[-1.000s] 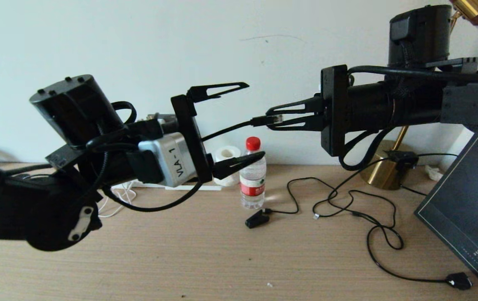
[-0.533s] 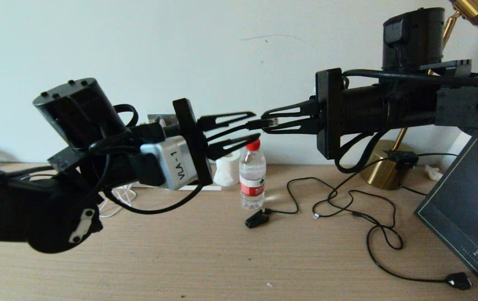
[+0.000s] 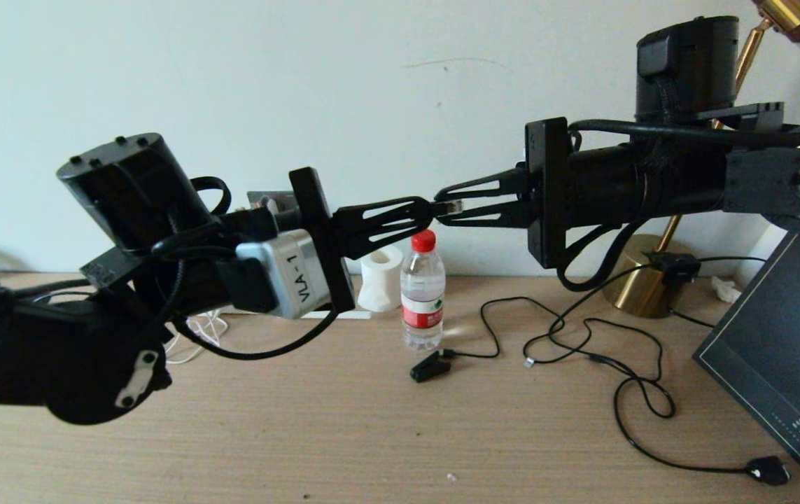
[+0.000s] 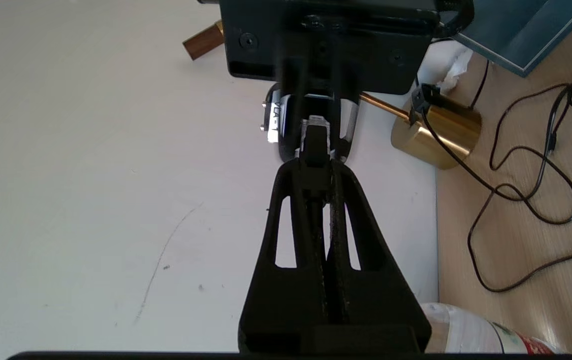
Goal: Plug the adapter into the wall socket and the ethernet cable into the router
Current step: Hand it to the other hand, then align cable and router interface
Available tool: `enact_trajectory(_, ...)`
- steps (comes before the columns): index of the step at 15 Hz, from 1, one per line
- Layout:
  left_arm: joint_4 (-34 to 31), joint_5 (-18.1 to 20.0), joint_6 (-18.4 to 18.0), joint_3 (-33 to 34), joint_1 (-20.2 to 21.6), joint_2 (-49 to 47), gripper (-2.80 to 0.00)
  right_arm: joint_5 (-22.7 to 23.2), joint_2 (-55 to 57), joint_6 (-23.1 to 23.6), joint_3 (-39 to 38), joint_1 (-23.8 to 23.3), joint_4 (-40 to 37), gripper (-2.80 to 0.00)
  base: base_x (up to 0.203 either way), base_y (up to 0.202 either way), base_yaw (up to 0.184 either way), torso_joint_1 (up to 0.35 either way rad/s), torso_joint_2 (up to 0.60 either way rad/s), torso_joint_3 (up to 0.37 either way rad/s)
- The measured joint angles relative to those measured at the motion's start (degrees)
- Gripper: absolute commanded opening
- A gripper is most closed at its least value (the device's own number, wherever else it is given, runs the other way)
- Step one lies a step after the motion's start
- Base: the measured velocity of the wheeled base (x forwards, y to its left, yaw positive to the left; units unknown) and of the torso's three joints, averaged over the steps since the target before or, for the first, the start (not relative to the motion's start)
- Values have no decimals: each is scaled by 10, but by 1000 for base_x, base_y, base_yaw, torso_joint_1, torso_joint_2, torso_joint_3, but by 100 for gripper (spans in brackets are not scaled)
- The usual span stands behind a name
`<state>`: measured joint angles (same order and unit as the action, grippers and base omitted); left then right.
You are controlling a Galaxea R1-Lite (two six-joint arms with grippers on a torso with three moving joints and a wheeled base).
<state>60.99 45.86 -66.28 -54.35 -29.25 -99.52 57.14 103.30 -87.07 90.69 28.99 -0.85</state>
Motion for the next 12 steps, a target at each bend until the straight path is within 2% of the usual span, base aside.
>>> enact_trajectory(3, -1, 0, 5, 16, 3, 4, -280, -8, -1, -1, 0, -1, 0, 0, 0, 0, 0, 0, 0, 0)
enact_trajectory(6, 4, -3, 68, 46, 48, 15, -280, -47, -13, 1, -13, -14, 0, 0, 0, 0, 0, 0, 0, 0)
enact_trajectory(8, 15, -9, 136, 69, 106, 20, -280, -105, -39, 28, -38, -25, -1, 0, 0, 0, 0, 0, 0, 0)
enact_trajectory(9, 19, -20, 186, 82, 134, 23, -280, -139, -61, 59, -60, -30, -1, 0, 0, 0, 0, 0, 0, 0)
enact_trajectory(12, 22, -90, 379, 109, 194, 41, -280, -255, -149, 201, -150, -36, -13, 0, 0, 0, 0, 0, 0, 0)
